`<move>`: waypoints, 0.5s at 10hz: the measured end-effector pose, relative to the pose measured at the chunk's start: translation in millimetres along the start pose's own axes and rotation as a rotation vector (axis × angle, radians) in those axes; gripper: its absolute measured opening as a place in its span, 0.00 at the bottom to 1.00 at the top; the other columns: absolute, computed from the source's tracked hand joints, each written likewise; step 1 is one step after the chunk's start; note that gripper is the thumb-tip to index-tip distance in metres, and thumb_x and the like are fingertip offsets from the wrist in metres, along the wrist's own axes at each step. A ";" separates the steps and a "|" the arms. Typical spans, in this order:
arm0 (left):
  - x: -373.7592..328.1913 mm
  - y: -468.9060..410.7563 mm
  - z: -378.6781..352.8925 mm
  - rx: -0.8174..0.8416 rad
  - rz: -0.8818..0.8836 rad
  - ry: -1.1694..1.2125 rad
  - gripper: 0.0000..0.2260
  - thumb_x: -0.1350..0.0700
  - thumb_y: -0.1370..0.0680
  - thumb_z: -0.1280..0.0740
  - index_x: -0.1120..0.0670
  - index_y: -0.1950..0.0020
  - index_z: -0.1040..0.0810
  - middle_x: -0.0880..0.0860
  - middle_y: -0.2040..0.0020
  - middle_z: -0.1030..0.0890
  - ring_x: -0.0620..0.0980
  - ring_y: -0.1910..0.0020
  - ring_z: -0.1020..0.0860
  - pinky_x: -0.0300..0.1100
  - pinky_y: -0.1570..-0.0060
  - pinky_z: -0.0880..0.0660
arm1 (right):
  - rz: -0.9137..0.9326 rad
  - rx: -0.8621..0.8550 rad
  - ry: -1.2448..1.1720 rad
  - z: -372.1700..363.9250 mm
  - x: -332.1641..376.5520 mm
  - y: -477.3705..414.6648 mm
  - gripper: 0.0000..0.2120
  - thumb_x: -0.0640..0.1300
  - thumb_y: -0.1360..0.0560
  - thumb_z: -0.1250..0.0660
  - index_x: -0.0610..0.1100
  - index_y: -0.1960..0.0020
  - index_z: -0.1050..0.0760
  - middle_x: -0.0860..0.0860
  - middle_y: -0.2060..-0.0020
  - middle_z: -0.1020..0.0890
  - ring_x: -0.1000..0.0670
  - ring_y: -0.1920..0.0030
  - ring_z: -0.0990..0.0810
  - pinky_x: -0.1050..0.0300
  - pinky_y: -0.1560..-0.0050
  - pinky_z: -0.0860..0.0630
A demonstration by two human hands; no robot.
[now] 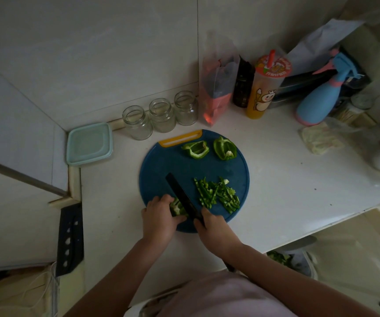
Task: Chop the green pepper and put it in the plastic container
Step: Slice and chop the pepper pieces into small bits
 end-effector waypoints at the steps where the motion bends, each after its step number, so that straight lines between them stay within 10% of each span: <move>1: 0.0 0.0 0.1 -0.003 -0.002 -0.001 0.23 0.46 0.35 0.24 0.51 0.43 0.24 0.51 0.49 0.24 0.52 0.48 0.25 0.45 0.51 0.34 | 0.004 -0.003 0.026 0.0 -0.1 -0.8 0.08 0.45 0.19 0.43 0.40 0.50 0.33 0.39 0.56 0.21 0.40 0.57 0.21 0.54 0.62 0.32; 5: -1.4 -1.0 0.2 0.013 0.005 -0.032 0.24 0.46 0.33 0.25 0.52 0.40 0.24 0.52 0.48 0.24 0.52 0.47 0.26 0.44 0.50 0.34 | 0.023 -0.007 0.102 -1.6 0.5 -1.1 0.10 0.45 0.19 0.44 0.38 0.45 0.33 0.37 0.54 0.21 0.38 0.55 0.21 0.48 0.59 0.27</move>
Point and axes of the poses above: each hand's wrist, its own y-axis away from the middle knuckle, its own z-axis out of the back of the hand, x = y × z, the point moved 1 cm from there along -y, towards the middle knuckle
